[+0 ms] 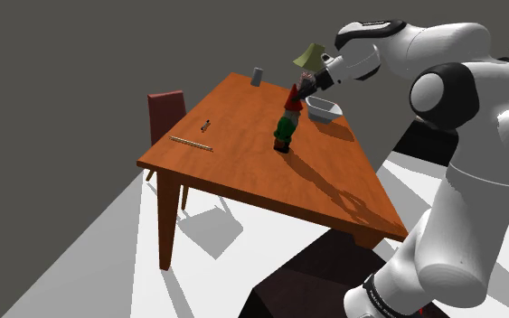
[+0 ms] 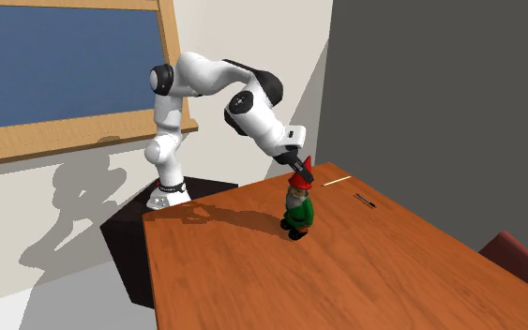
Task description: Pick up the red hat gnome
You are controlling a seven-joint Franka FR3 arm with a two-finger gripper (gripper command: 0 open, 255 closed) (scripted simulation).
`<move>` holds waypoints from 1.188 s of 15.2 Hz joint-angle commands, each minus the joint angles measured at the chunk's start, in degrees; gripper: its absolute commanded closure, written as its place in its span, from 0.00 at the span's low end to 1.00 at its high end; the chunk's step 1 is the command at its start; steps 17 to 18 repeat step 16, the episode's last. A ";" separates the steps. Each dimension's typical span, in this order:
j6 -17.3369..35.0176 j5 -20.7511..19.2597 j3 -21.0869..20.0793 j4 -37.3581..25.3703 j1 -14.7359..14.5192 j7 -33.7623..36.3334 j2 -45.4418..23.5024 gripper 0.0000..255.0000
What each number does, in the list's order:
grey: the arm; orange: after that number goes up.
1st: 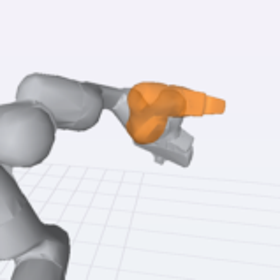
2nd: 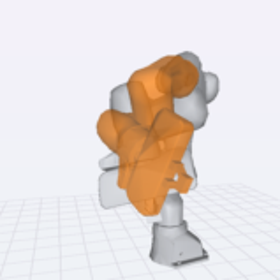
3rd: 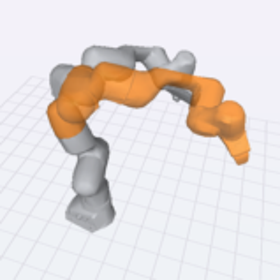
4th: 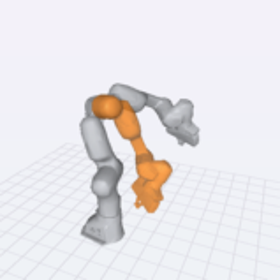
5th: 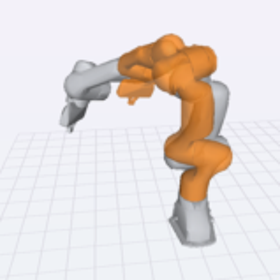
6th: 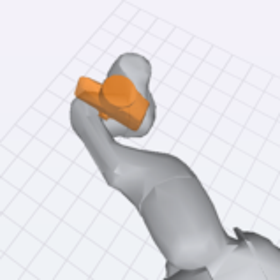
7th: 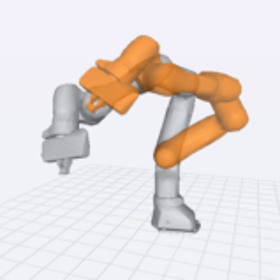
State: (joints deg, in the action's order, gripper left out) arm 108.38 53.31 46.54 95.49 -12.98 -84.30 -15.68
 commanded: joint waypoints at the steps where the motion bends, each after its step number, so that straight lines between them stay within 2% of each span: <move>1: -0.72 -0.40 0.14 -0.84 0.06 0.70 0.20 1.00; 14: -7.68 -2.34 0.87 -9.65 1.30 6.63 0.54 1.00; 18: -7.76 -2.35 0.88 -9.77 1.32 6.70 0.53 1.00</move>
